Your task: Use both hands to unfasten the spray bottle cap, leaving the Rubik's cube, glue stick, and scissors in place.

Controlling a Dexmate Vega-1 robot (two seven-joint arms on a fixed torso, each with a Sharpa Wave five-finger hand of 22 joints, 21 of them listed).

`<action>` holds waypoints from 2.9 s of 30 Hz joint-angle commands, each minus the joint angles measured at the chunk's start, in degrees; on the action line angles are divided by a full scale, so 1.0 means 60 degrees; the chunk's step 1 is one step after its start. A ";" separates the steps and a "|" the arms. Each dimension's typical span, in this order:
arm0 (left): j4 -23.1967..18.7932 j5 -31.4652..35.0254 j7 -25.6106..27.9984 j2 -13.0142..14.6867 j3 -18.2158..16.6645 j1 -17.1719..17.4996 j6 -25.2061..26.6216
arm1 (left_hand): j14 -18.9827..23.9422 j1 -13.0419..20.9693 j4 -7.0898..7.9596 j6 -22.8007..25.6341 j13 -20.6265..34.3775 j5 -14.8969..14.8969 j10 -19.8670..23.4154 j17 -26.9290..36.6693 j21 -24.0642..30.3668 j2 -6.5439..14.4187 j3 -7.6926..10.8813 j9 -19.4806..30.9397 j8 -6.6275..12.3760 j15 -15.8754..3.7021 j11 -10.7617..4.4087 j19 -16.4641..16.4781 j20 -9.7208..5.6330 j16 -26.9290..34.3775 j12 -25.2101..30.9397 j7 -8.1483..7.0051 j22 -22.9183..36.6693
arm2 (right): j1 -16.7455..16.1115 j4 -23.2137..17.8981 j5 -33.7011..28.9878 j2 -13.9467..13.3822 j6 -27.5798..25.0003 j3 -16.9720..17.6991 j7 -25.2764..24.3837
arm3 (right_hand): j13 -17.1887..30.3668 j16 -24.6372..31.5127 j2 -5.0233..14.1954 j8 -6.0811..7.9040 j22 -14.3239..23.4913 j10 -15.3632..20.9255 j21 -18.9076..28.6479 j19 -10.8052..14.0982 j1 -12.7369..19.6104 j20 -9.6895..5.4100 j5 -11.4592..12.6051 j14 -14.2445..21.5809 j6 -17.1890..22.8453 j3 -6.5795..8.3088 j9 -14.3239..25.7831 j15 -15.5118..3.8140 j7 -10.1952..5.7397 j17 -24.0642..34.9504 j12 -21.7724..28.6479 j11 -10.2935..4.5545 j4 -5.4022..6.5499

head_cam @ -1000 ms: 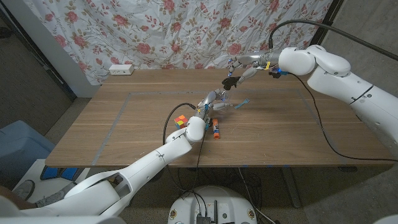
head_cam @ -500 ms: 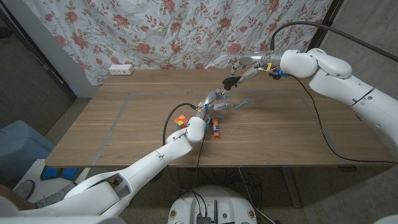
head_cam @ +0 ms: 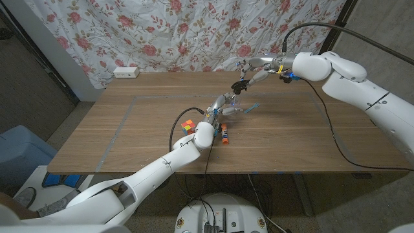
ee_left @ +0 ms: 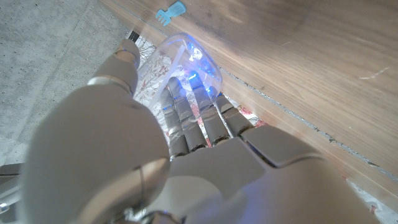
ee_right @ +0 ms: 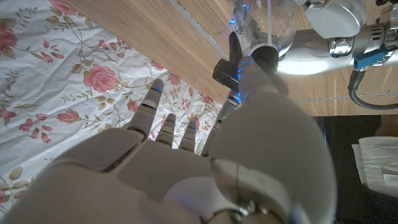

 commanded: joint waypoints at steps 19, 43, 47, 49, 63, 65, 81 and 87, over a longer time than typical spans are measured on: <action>-0.0164 -0.0032 -0.0021 0.0066 -0.0017 0.0130 0.0086 | 0.0034 -0.0695 0.0152 0.0233 0.0070 -0.0028 0.0270 0.0002 -0.0010 0.0823 0.0215 0.0004 0.0024 -0.1087 -0.0161 0.0079 -0.0422 0.0025 -0.0053 0.0017 0.0018 | -0.0147 -0.0033 0.0327 0.0068 -0.0286 0.0012 -0.0230 | 0.0014 0.0132 0.0254 0.0550 0.0031 0.0623 -0.0064 -0.0175 0.0971 -0.0275 0.0198 0.0065 0.1178 0.0338 0.0182 -0.0308 0.0001 0.0092 0.0075 -0.0391 -0.0057; -0.0552 0.0051 0.0079 0.0150 -0.0025 0.0361 0.0320 | 0.0033 -0.0705 0.0144 0.0254 0.0093 -0.0029 0.0270 0.0007 -0.0009 0.0848 0.0234 0.0001 0.0023 -0.1083 -0.0156 0.0084 -0.0416 0.0021 -0.0100 0.0034 0.0018 | -0.0201 -0.0159 0.0644 0.0010 -0.0210 0.0007 -0.0090 | 0.0006 0.0140 0.0293 0.0906 0.0031 0.0918 -0.0097 -0.0477 0.1786 -0.0435 0.0372 -0.0042 0.2022 0.0556 0.0262 -0.0427 0.0010 0.0157 0.0026 -0.0558 -0.0115; -0.0544 0.0059 0.0097 0.0135 -0.0016 0.0373 0.0296 | 0.0031 -0.0702 0.0141 0.0260 0.0097 -0.0031 0.0294 0.0015 -0.0009 0.0852 0.0234 0.0001 0.0024 -0.1085 -0.0172 0.0085 -0.0421 0.0025 -0.0098 0.0038 0.0018 | -0.0235 -0.0130 0.0848 0.0004 -0.0180 0.0067 -0.0081 | 0.0007 0.0111 0.0234 0.0891 0.0031 0.0835 -0.0111 -0.0565 0.1883 -0.0409 0.0384 -0.0129 0.2003 0.0560 0.0253 -0.0396 0.0007 0.0164 -0.0027 -0.0557 -0.0113; -0.0549 0.0066 0.0102 0.0131 -0.0010 0.0379 0.0299 | 0.0034 -0.0701 0.0137 0.0262 0.0099 -0.0032 0.0294 0.0017 -0.0009 0.0849 0.0232 0.0000 0.0023 -0.1083 -0.0182 0.0085 -0.0415 0.0028 -0.0102 0.0043 0.0018 | -0.0242 -0.0098 0.0934 0.0001 -0.0109 0.0084 -0.0094 | 0.0007 0.0102 0.0197 0.0859 0.0031 0.0776 -0.0111 -0.0597 0.1928 -0.0406 0.0388 -0.0161 0.1946 0.0559 0.0239 -0.0366 0.0009 0.0168 -0.0059 -0.0547 -0.0109; -0.0564 0.0028 0.0013 0.0150 -0.0005 0.0397 0.0308 | 0.0041 -0.0706 0.0137 0.0273 0.0114 -0.0032 0.0320 0.0015 -0.0006 0.0857 0.0244 -0.0001 0.0022 -0.1083 -0.0166 0.0094 -0.0417 0.0023 -0.0118 0.0068 0.0018 | -0.0317 0.0035 0.1432 0.0055 0.0014 0.0232 -0.0305 | 0.0016 0.0063 0.0048 0.0273 0.0031 0.0391 -0.0081 -0.0774 0.2077 -0.0253 0.0392 -0.0420 0.0973 0.0505 -0.0051 -0.0178 0.0010 0.0240 -0.0211 -0.0417 0.0009; -0.0569 0.0029 0.0004 0.0158 -0.0006 0.0396 0.0314 | 0.0040 -0.0705 0.0137 0.0268 0.0116 -0.0032 0.0313 0.0016 -0.0006 0.0859 0.0246 -0.0002 0.0019 -0.1077 -0.0170 0.0095 -0.0421 0.0023 -0.0124 0.0065 0.0018 | -0.0325 0.0071 0.1518 0.0065 0.0051 0.0258 -0.0347 | 0.0017 0.0059 0.0042 0.0222 0.0030 0.0369 -0.0080 -0.0784 0.2082 -0.0222 0.0391 -0.0441 0.0893 0.0500 -0.0078 -0.0173 0.0009 0.0245 -0.0215 -0.0411 0.0015; -0.0545 -0.0010 -0.0005 0.0183 -0.0046 0.0399 0.0313 | 0.0042 -0.0692 0.0128 0.0270 0.0132 -0.0036 0.0325 0.0033 -0.0007 0.0858 0.0245 -0.0002 0.0013 -0.1086 -0.0169 0.0096 -0.0416 0.0034 -0.0147 0.0060 0.0018 | -0.0256 -0.0075 0.1791 -0.0063 -0.0333 0.0348 -0.0255 | 0.0020 0.0052 -0.0058 -0.0608 0.0026 0.0084 -0.0064 -0.0911 0.1945 0.0034 0.0349 -0.0583 -0.0342 0.0343 -0.0537 0.0001 -0.0004 0.0278 -0.0237 -0.0294 0.0127; -0.0486 -0.0020 0.0007 0.0179 -0.0060 0.0374 0.0281 | 0.0043 -0.0696 0.0127 0.0269 0.0137 -0.0035 0.0318 0.0022 -0.0008 0.0849 0.0251 -0.0002 0.0011 -0.1072 -0.0165 0.0094 -0.0418 0.0022 -0.0159 0.0053 0.0018 | -0.0349 -0.0330 0.1910 -0.0230 -0.0713 0.0519 -0.0296 | 0.0020 0.0060 -0.0121 -0.0815 0.0025 0.0046 -0.0041 -0.0869 0.1780 0.0129 0.0317 -0.0567 -0.0618 0.0248 -0.0648 0.0084 -0.0007 0.0271 -0.0227 -0.0232 0.0177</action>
